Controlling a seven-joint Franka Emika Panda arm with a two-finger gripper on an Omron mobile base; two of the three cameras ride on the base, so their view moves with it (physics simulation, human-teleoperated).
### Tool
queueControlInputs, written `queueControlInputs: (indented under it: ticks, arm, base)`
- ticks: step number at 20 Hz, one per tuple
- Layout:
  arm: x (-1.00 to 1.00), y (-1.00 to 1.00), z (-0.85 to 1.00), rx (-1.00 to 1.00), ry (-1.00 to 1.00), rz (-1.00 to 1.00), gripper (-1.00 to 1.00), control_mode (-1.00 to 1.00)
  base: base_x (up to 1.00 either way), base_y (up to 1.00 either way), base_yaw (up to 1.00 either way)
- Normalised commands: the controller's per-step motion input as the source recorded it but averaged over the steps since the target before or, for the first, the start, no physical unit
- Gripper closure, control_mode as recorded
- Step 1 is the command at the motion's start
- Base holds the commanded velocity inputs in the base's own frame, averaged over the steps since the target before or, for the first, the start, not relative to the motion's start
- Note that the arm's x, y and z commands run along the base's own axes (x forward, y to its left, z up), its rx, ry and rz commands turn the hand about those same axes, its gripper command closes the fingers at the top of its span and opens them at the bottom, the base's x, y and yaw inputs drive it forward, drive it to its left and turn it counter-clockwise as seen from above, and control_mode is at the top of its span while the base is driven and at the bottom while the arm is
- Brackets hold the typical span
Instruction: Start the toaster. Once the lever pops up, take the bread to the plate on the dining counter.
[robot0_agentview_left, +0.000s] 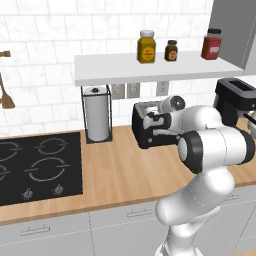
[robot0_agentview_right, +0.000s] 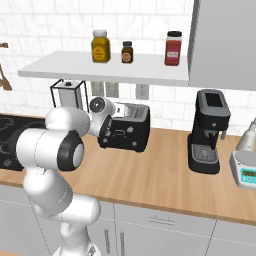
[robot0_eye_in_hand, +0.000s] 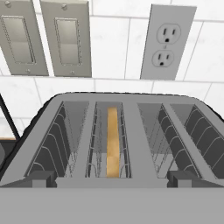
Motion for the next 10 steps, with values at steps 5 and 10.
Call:
queueControlInputs:
  ticks: [5, 10]
  arm:
    - [0.00, 0.00, 0.00, 0.00, 0.00, 0.00, -1.00, -1.00]
    - [0.00, 0.00, 0.00, 0.00, 0.00, 0.00, -1.00, -1.00]
  base:
    - [0.00, 0.00, 0.00]
    - [0.00, 0.00, 0.00]
